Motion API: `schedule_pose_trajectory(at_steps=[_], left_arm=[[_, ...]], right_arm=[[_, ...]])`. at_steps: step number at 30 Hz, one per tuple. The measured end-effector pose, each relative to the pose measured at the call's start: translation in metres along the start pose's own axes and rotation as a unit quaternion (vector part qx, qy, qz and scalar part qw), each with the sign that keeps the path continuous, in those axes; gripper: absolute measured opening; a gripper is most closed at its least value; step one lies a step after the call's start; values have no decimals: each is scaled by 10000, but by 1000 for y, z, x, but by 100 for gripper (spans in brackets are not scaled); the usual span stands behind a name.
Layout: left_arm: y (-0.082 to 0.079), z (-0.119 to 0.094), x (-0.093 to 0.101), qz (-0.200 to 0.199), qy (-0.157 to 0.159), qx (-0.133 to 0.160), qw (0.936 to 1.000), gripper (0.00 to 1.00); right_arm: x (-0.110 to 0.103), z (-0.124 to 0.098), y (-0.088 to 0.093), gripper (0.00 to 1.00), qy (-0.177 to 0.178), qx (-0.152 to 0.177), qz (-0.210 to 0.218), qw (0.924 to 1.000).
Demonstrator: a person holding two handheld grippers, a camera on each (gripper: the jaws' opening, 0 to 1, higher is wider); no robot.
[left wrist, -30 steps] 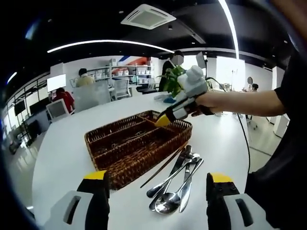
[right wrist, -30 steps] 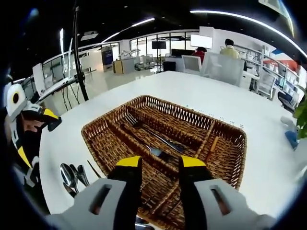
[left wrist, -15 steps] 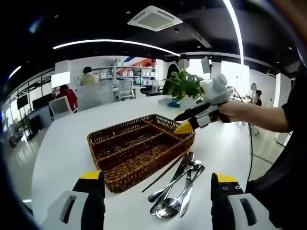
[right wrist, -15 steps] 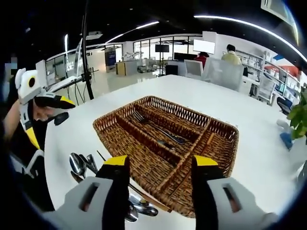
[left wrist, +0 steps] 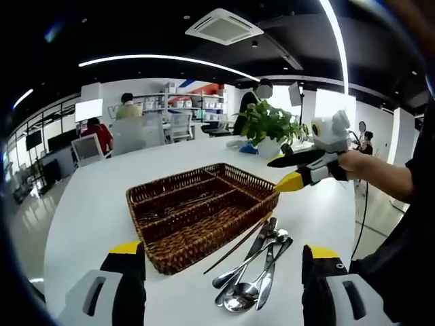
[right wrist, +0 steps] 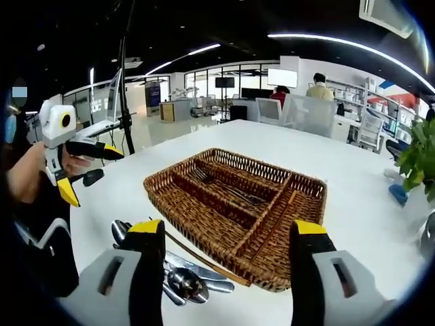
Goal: Arrange the knives, forks, and spoons in their matching storage slots by inserting each utensil handle-first until every utensil is classified and aligned in the correct compartment
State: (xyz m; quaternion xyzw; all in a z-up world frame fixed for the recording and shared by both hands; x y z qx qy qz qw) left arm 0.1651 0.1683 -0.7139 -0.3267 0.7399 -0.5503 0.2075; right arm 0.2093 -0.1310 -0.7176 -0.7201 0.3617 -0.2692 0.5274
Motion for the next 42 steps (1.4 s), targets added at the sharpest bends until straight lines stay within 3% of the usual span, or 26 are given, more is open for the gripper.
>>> schedule_pose_trajectory(at_steps=[11, 21, 42], left_arm=[[-2, -3, 7, -7, 19, 52, 10000, 100], [4, -9, 17, 47, 78, -9, 10000, 100], [11, -14, 12, 172, 37, -39, 9998, 100]], right_arm=[[3, -24, 8, 89, 43, -23, 84, 10000], [-9, -45, 16, 99, 183, -238, -100, 9995], [-13, -54, 17, 99, 226, -200, 57, 9995]])
Point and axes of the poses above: the point that each gripper's makers call its tool centre point, and the gripper's own axes: z roughly forward along the fingers, x roughly to its right, y roughly out of its underside, the point moved 9 cm from there along -z, roughly backward along the fingers, and after that the axes turned 8 degrees about x, right-handed, at the moved point
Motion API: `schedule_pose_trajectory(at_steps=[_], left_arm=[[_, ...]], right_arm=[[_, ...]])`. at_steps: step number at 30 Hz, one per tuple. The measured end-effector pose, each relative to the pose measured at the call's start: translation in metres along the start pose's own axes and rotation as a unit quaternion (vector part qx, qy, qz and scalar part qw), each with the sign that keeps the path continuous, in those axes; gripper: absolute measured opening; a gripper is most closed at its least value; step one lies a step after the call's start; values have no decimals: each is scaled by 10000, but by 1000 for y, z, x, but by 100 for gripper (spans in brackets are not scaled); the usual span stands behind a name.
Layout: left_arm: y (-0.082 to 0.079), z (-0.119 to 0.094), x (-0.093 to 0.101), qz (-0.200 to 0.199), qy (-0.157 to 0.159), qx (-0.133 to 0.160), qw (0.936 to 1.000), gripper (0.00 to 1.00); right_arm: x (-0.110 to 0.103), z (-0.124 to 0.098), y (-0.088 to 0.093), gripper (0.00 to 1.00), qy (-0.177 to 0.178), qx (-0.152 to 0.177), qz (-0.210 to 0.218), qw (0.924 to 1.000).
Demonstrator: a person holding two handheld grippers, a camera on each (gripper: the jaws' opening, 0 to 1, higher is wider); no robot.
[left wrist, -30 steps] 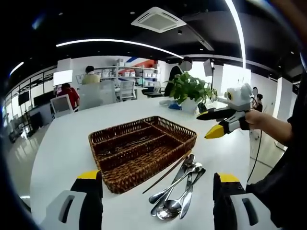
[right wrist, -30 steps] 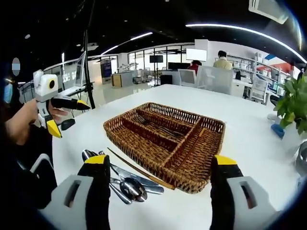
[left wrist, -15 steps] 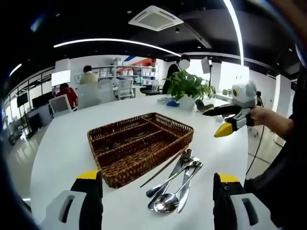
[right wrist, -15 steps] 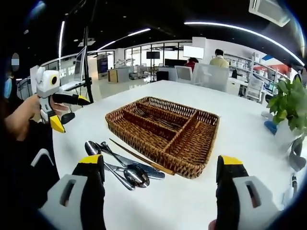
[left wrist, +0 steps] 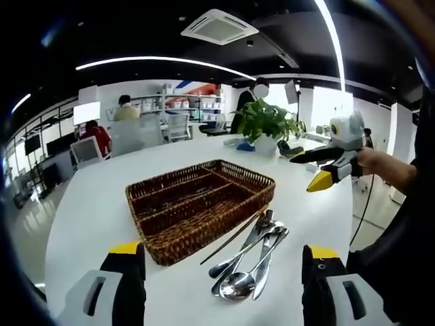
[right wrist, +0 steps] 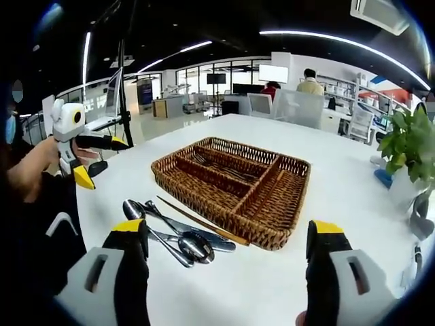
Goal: Arrange the knives, forks, and spoons in their matching storage slots by inserting each utensil handle-first until every utensil is classified and aligned in the correct compartment
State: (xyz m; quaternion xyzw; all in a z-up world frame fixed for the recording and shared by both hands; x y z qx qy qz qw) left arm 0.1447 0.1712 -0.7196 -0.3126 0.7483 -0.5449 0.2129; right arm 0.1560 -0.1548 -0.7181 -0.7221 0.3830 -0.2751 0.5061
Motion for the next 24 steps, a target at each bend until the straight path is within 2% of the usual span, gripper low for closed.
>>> schedule_pose_trajectory(at_steps=[6, 24], left_arm=[[7, 1, 2, -5, -9, -80, 10000, 99], [45, 6, 14, -440, 107, -472, 9979, 77]], right_arm=[[-2, 1, 4, 97, 11, -44, -82, 10000], [-15, 5, 14, 88, -135, -145, -13, 9998]])
Point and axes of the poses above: the point that each gripper's makers call its tool centre point, and the gripper's own axes: z roughly forward along the fingers, x roughly to its right, y roughly out of its underside, the point moved 9 cm from there along -z, roughly backward along the fingers, and after that the axes turned 8 degrees about x, right-handed, at the moved point
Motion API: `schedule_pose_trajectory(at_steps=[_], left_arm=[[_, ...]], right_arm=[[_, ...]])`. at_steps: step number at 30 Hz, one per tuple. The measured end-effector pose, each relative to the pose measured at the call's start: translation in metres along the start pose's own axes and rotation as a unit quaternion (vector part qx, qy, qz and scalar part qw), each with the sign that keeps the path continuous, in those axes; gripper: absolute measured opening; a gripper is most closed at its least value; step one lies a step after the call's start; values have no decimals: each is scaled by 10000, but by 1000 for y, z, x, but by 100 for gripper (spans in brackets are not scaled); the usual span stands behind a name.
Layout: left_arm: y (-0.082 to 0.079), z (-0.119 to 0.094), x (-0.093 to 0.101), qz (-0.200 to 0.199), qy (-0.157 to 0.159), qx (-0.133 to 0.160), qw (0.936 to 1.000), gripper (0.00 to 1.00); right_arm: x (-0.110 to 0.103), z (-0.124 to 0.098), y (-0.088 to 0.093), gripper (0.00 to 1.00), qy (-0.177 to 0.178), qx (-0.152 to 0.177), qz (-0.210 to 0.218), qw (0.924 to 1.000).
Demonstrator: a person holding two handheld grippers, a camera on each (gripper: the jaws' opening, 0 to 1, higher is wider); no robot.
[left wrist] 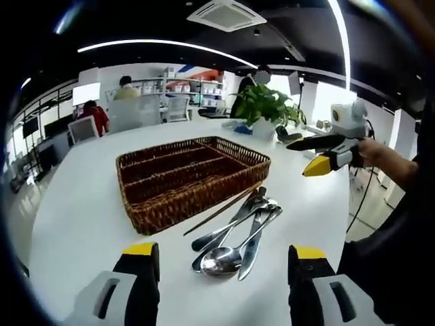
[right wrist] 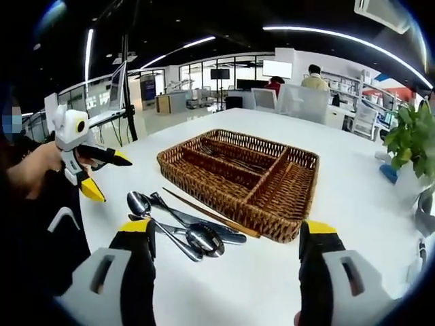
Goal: Arrange the knives, forks, and spoons in their matching storage slots by inserting each utensil handle-first until every utensil is classified and aligned in the correct compartment
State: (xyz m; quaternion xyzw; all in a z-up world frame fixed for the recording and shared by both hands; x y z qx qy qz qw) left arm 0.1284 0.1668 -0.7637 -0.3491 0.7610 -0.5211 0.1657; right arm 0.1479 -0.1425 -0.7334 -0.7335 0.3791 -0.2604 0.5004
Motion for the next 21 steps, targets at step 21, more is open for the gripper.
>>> schedule_pose_trajectory(at_steps=[21], left_arm=[[25, 12, -6, -1170, -117, -377, 9924, 37]], right_arm=[[-6, -1, 12, 77, -72, -125, 124, 9998]])
Point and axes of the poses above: the point that each gripper's makers call its tool centre point, and the gripper's own axes: z roughly forward along the fingers, x roughly to its right, y roughly out of its underside, the point moved 9 cm from there along -z, roughly backward along the fingers, and after that the axes turned 8 degrees about x, right-handed, at the moved point
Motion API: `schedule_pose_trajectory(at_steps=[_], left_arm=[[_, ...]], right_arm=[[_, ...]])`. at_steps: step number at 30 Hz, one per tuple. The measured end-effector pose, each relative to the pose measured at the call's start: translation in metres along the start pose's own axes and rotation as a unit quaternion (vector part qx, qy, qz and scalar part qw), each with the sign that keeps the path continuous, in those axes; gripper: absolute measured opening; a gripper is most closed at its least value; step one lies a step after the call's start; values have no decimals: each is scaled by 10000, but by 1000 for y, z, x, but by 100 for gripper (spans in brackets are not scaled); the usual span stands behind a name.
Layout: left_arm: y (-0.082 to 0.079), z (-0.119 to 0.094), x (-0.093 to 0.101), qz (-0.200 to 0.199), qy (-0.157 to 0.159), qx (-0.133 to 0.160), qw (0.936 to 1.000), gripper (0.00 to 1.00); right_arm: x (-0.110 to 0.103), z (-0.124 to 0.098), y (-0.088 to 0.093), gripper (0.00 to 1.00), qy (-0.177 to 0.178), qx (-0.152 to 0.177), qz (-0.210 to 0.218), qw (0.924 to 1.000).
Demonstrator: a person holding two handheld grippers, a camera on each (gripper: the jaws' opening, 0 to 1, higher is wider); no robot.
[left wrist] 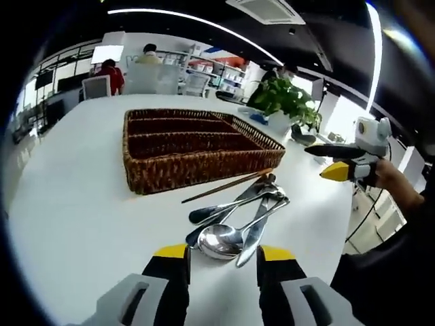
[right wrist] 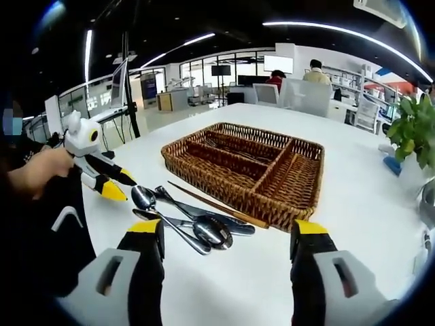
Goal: Arrange the knives, forks, and spoons in their matching storage slots by inserting each utensil handle-first until every utensil is classified and aligned in the correct compartment
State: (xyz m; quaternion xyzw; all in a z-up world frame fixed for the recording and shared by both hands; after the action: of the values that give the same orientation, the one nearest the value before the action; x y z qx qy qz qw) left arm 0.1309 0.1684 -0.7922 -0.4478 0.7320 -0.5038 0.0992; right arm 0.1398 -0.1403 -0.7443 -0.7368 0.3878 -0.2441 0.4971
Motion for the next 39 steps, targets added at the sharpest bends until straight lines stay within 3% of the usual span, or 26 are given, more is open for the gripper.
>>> schedule_pose_trajectory(at_steps=[7, 13, 19, 39], left_arm=[[-1, 6, -9, -342, 67, -51, 9994, 26], [1, 14, -12, -439, 194, -229, 9986, 23], [3, 18, -15, -594, 177, -286, 9977, 11], [2, 19, -16, -900, 328, -228, 9951, 4]], right_arm=[[-1, -1, 2, 76, 1, -24, 7, 10000], [-1, 0, 2, 75, -1, -30, 18, 10000], [-1, 0, 4, 75, 15, -60, 26, 10000], [-1, 2, 1, 75, -24, -31, 40, 10000]])
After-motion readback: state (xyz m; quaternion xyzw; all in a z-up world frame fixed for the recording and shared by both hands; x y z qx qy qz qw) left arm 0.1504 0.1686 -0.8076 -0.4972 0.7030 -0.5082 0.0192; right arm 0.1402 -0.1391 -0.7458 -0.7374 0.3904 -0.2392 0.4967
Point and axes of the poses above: the point that each gripper's makers call its tool centre point, and the gripper's own axes: z roughly forward along the fingers, x roughly to its right, y roughly out of its underside, the point moved 9 cm from there along -z, roughly backward along the fingers, and after that the axes turned 8 degrees about x, right-handed, at the moved point
